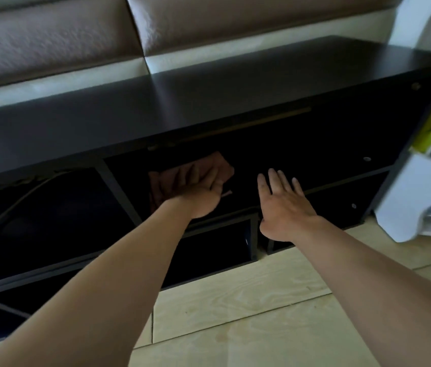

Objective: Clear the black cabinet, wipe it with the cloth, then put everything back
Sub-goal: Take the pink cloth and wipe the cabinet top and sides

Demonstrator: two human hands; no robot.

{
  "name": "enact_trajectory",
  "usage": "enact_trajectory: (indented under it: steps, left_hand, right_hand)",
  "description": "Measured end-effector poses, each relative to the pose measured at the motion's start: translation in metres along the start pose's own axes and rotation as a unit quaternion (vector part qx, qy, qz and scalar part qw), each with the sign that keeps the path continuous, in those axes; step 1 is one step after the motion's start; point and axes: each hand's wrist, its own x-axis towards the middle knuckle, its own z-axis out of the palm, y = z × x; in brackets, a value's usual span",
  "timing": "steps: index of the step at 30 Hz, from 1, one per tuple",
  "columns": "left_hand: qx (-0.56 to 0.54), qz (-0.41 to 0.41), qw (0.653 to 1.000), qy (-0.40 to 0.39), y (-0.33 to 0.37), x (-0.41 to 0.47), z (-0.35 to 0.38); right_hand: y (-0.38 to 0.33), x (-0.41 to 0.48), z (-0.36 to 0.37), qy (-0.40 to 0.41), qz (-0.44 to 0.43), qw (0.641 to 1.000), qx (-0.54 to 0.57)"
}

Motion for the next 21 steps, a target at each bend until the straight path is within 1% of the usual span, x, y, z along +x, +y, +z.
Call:
enact_trajectory:
  steps: [2, 4, 5, 7, 8, 9, 10, 11, 13, 14, 15, 17, 18, 19, 21]
  left_hand:
    - [0.004, 0.003, 1.0, -0.013, 0.007, -0.013, 0.007]
    - [-0.042, 0.016, 0.999, -0.026, 0.015, -0.029, 0.007]
    - [-0.106, 0.028, 0.994, -0.031, 0.018, -0.037, 0.004]
    - [-0.27, 0.061, 0.961, -0.025, 0.017, -0.051, -0.007]
    - [-0.311, 0.078, 0.947, -0.002, 0.012, -0.057, -0.015]
    - [-0.31, 0.085, 0.946, 0.029, 0.005, -0.062, -0.024]
    - [-0.285, 0.079, 0.953, 0.062, -0.002, -0.067, -0.032]
    - [-0.257, 0.058, 0.96, 0.09, -0.008, -0.071, -0.04]
    - [-0.237, 0.025, 0.964, 0.12, -0.016, -0.076, -0.052]
    - [-0.233, 0.022, 0.963, 0.132, -0.016, -0.078, -0.055]
    - [-0.226, 0.023, 0.963, 0.146, -0.015, -0.079, -0.056]
    - [-0.229, 0.033, 0.958, 0.17, -0.013, -0.078, -0.055]
    - [-0.235, 0.039, 0.955, 0.178, -0.01, -0.076, -0.053]
    - [-0.235, 0.044, 0.953, 0.185, -0.007, -0.073, -0.051]
    - [-0.221, 0.058, 0.954, 0.196, 0.004, -0.063, -0.049]
  right_hand:
    - [-0.004, -0.012, -0.005, 0.022, -0.009, 0.999, 0.046]
    - [-0.012, -0.019, -0.012, 0.053, -0.022, 0.995, 0.087]
    - [-0.016, -0.021, -0.015, 0.063, -0.028, 0.992, 0.102]
    - [-0.028, -0.021, -0.022, 0.079, -0.041, 0.99, 0.112]
    - [-0.034, -0.019, -0.023, 0.093, -0.049, 0.989, 0.104]
    - [-0.041, -0.016, -0.023, 0.111, -0.058, 0.988, 0.089]
    - [-0.048, -0.011, -0.022, 0.123, -0.065, 0.987, 0.075]
    - [-0.057, -0.006, -0.021, 0.129, -0.065, 0.987, 0.065]
    - [-0.078, 0.007, -0.018, 0.144, -0.061, 0.987, 0.048]
    - [-0.089, 0.012, -0.019, 0.134, -0.058, 0.988, 0.048]
    - [-0.102, 0.016, -0.02, 0.103, -0.052, 0.992, 0.057]
    - [-0.126, 0.022, -0.02, 0.005, -0.035, 0.996, 0.076]
    - [-0.135, 0.022, -0.019, -0.037, -0.028, 0.997, 0.068]
    - [-0.141, 0.023, -0.015, -0.051, -0.032, 0.998, 0.034]
    - [-0.137, 0.03, -0.008, -0.053, -0.046, 0.997, -0.033]
